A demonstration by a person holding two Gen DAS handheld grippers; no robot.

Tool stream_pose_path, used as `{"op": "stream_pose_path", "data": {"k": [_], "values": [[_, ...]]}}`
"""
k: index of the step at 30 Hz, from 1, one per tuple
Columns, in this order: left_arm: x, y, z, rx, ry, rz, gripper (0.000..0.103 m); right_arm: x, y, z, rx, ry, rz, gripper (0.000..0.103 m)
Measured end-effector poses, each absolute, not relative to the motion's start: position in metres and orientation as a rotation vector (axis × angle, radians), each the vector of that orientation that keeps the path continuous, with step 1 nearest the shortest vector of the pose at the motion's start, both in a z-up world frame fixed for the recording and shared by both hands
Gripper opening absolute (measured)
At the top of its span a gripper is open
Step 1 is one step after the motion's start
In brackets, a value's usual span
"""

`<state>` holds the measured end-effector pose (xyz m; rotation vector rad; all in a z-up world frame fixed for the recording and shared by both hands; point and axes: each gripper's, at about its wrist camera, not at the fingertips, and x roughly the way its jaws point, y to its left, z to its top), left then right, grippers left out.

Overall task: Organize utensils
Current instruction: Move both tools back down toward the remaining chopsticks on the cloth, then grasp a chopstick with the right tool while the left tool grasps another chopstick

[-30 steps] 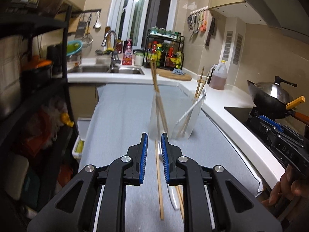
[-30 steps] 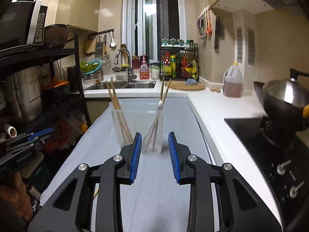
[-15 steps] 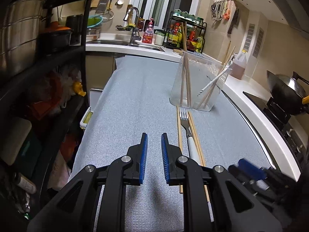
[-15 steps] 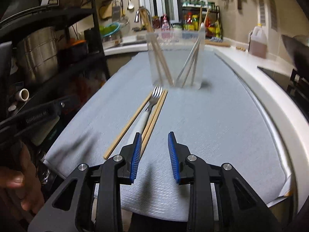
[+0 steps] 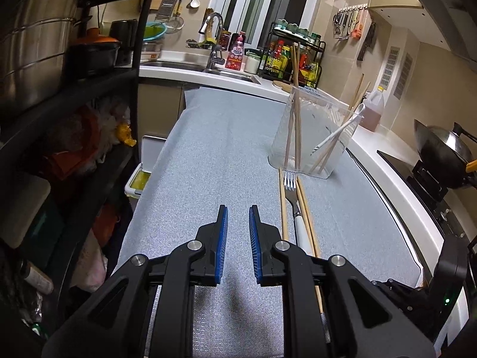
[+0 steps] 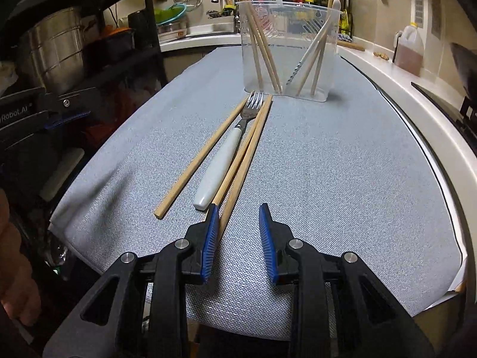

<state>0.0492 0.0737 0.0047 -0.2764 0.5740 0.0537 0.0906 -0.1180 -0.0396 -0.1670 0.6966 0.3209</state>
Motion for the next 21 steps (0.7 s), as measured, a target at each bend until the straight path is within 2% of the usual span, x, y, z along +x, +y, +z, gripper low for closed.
{"op": "stream_pose_path", "data": {"k": [4,6,9,21], "values": [[0.05,0.07,0.002,-0.275,0.586,0.037,0.015,0.089,-0.121,-0.038,-0.186,0.697,0.301,0.017],[0.052,0.07,-0.001,-0.283,0.595,0.02,0.015,0.09,-0.122,-0.038,-0.191,0.7,0.295,0.008],[0.055,0.064,-0.006,-0.291,0.613,-0.019,0.015,0.09,-0.127,-0.037,-0.189,0.703,0.287,0.003],[0.067,0.02,-0.041,-0.179,0.703,-0.112,0.015,0.095,-0.166,-0.035,-0.127,0.676,0.231,0.0]]}}
